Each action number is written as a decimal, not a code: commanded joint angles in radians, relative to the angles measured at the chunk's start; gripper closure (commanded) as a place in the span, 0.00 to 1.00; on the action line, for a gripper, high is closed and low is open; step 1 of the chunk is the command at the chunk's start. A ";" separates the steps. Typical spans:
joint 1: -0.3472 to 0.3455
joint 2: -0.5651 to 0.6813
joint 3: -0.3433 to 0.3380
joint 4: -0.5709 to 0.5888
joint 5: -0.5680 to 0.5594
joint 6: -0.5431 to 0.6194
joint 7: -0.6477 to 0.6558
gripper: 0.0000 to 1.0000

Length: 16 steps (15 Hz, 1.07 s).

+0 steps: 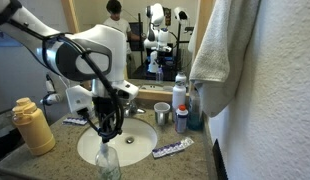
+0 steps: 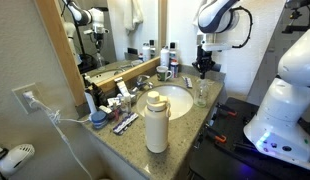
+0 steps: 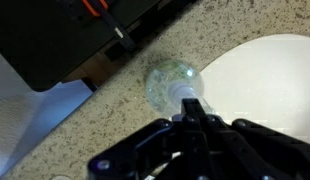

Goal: Press on the handwash bottle

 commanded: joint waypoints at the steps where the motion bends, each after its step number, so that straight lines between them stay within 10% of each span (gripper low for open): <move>1: 0.008 0.007 0.010 -0.041 -0.005 0.015 0.012 1.00; 16: -0.013 -0.087 0.023 -0.056 -0.063 -0.018 0.042 1.00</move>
